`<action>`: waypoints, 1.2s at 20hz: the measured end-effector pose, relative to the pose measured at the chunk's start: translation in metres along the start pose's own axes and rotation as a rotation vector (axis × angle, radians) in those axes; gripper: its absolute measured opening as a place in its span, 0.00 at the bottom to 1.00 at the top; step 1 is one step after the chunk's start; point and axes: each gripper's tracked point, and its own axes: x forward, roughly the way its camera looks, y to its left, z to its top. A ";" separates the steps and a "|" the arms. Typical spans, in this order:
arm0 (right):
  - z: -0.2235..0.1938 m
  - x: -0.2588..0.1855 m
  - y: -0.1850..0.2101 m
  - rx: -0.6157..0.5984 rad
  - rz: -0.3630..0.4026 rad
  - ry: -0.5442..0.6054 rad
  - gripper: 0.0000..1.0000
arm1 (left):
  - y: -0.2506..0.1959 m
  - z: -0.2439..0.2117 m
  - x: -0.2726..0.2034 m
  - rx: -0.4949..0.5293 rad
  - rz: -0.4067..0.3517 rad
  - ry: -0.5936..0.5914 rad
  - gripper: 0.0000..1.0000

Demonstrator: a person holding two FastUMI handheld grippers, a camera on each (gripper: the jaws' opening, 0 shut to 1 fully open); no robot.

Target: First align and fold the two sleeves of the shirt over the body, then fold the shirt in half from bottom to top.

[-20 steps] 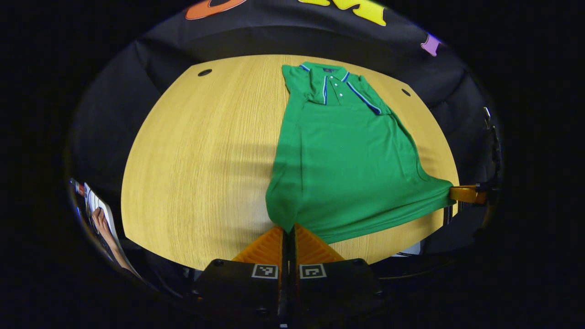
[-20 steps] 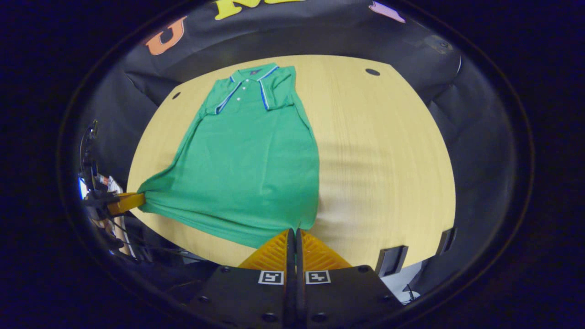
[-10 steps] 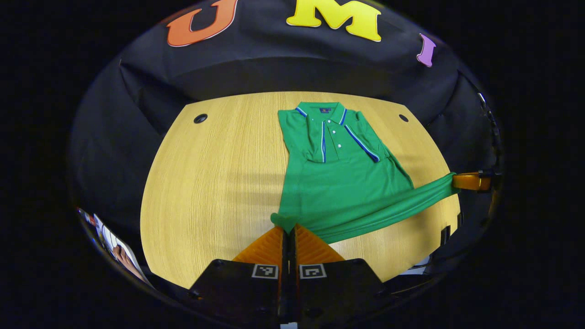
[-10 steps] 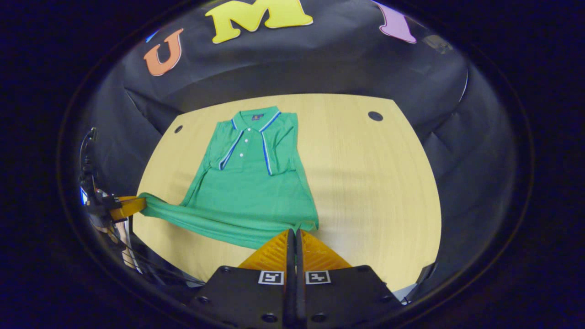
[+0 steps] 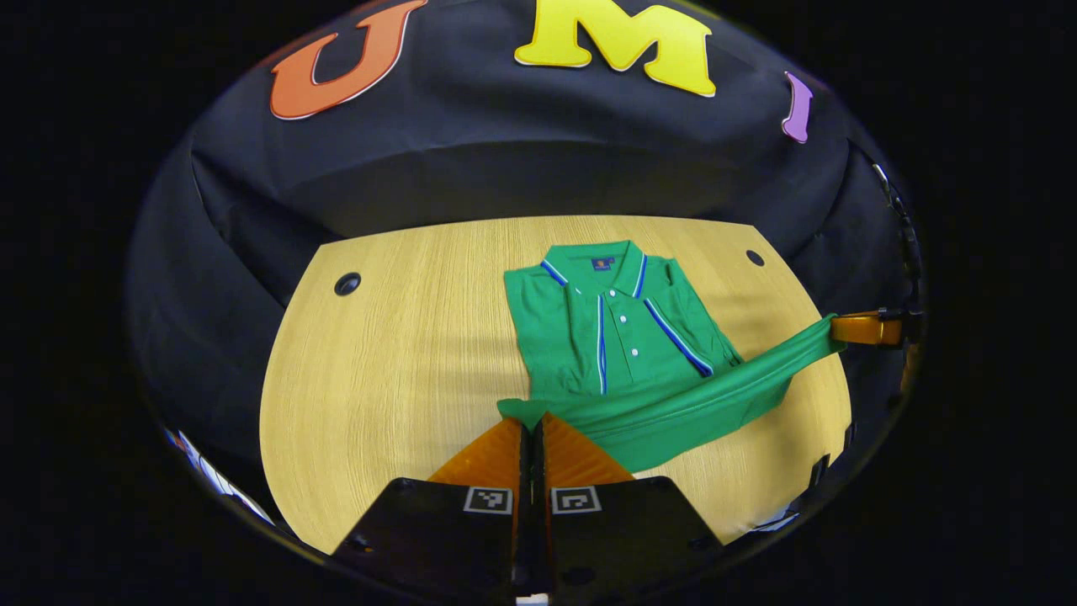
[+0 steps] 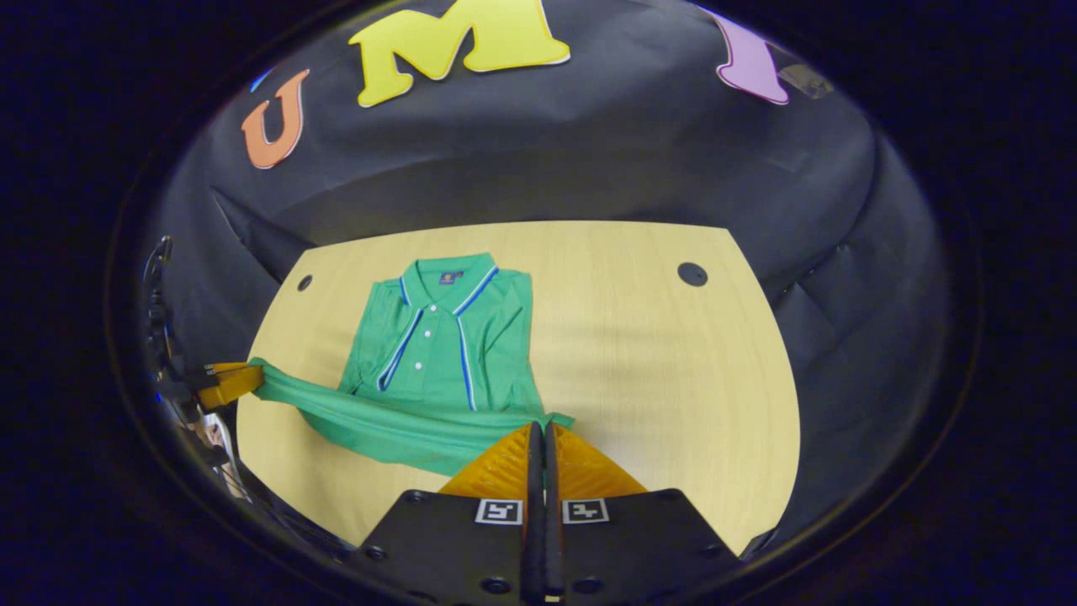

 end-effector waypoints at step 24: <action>0.115 0.240 0.001 0.076 0.006 -0.079 0.02 | 0.044 0.098 0.216 0.022 0.044 -0.088 0.03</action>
